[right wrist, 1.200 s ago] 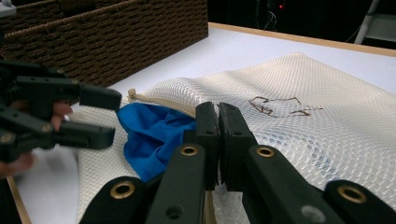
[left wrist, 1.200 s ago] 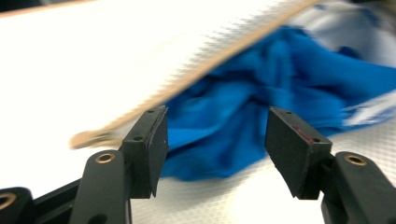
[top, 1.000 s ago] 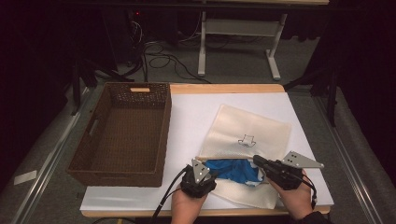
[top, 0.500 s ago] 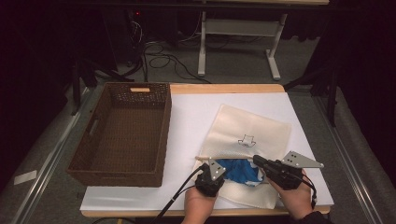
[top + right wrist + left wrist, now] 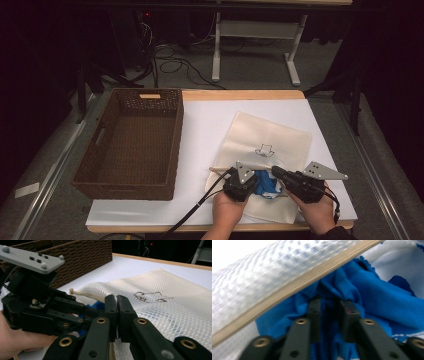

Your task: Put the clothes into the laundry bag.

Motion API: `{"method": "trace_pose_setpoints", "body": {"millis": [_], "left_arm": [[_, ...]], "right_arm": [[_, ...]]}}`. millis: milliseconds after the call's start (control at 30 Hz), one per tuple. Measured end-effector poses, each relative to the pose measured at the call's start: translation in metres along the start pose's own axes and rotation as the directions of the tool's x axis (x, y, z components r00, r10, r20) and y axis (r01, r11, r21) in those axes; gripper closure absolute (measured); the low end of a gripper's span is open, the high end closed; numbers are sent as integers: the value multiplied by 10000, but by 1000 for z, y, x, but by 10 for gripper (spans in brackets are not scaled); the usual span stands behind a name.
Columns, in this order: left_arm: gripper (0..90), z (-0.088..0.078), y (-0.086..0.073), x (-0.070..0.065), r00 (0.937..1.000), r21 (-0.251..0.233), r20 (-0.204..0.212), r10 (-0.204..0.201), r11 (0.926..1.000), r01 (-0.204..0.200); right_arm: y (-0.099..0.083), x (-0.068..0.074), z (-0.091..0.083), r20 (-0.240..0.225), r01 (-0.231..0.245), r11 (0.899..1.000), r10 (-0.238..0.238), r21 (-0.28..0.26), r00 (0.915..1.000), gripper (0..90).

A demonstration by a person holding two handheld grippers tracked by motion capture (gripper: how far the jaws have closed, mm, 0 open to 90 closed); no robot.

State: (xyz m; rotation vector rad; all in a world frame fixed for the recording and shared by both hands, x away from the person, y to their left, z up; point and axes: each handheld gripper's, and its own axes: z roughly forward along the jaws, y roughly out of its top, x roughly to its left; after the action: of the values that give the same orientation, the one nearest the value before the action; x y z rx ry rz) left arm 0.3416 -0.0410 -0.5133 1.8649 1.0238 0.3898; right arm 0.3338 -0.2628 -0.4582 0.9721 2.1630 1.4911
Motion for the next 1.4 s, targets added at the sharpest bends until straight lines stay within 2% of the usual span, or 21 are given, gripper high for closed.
{"method": "trace_pose_setpoints", "body": {"millis": [67, 200, 367, 433, 533, 600, 700, 767, 867, 933, 1067, 1233, 1400], "left_arm": [[620, -8, -3, 2, 9999, -69, 24, -100, 9999, 100], [523, -25, -10, 6, 10000, -168, 90, -27, 9999, 28], [353, -43, -18, 6, 9998, -706, -5, -223, 9973, 222], [279, -42, -18, 6, 9996, -492, 111, -266, 9984, 271], [237, -31, -15, 4, 9989, 270, 315, -338, 9991, 330], [270, -22, -12, 1, 9987, 678, 439, -256, 9974, 225], [430, -9, -9, -5, 9982, 1432, 602, -64, 9897, -23], [547, -4, -8, -9, 9979, 1684, 637, 120, 9855, -226], [701, 0, -6, -11, 9979, 1696, 651, 18, 9854, -128], [807, 2, -5, -14, 9979, 1713, 622, 206, 9847, -310], [850, 3, -4, -13, 9991, 1478, 368, 231, 9886, -283], [852, -1, 3, -8, 9998, 772, 79, 208, 9968, -214], [848, 14, 13, -13, 9999, 510, 48, 118, 9986, -120]], "right_arm": [[0, 0, 0, 7, 0, 10000, 0, 3, 10000, 887], [0, 1, 0, 45, 66, 10000, -66, 18, 10000, 887], [0, 2, 0, 75, 63, 10000, -63, 30, 10000, 887], [0, 2, 1, 67, 80, 10000, -80, 38, 9999, 887], [0, 2, 1, 65, 73, 10000, -73, 60, 10000, 887], [0, 2, 2, 65, 117, 9999, -117, 51, 9999, 887], [0, 2, 1, 65, 41, 10000, -42, 74, 10000, 887], [0, 2, 1, 44, 69, 9999, -69, 73, 10000, 887], [0, 2, 1, 41, 68, 9999, -68, 88, 10000, 887], [0, 3, 2, 35, 85, 9999, -85, 91, 10000, 888], [0, 5, 3, 16, 126, 9999, -127, 71, 9999, 887], [2, 5, 0, -11, 131, 9999, -131, -40, 9999, 887], [3, 4, 0, 23, 133, 9999, -133, -94, 9999, 887]]}}
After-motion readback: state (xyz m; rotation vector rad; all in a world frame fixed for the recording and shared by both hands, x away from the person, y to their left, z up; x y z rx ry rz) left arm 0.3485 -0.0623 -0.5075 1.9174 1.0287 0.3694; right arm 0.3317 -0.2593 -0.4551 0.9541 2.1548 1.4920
